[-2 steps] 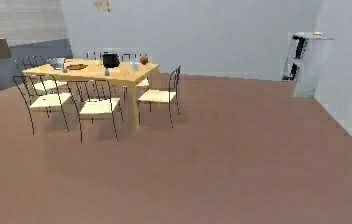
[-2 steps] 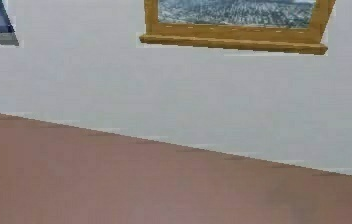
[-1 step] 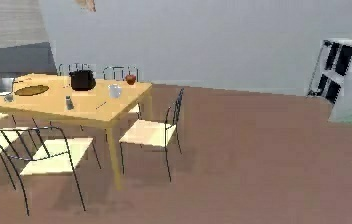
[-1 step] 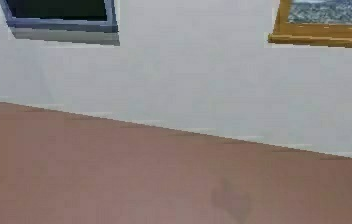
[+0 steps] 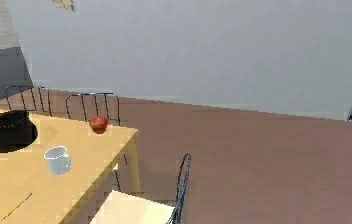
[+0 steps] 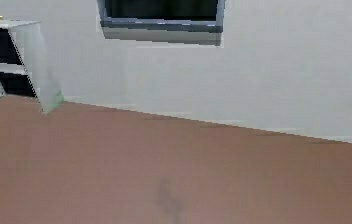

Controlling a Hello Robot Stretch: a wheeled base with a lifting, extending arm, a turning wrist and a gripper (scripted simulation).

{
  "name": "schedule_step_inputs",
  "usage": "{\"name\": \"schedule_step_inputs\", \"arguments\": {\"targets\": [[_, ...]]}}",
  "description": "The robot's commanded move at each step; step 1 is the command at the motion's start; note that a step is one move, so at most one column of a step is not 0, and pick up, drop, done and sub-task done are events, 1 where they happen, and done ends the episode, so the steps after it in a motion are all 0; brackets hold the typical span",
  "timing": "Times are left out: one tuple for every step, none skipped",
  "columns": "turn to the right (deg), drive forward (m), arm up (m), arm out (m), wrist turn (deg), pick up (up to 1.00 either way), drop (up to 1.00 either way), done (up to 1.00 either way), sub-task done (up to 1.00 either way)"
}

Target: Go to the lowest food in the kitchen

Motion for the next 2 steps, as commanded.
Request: {"name": "schedule_step_inputs", "arguments": {"targets": [[-21.0,0.0,0.0,0.0,0.0,0.0,0.0,0.0,0.0],[0.0,0.0,0.0,0.0,0.0,0.0,0.0,1.0,0.0]]}}
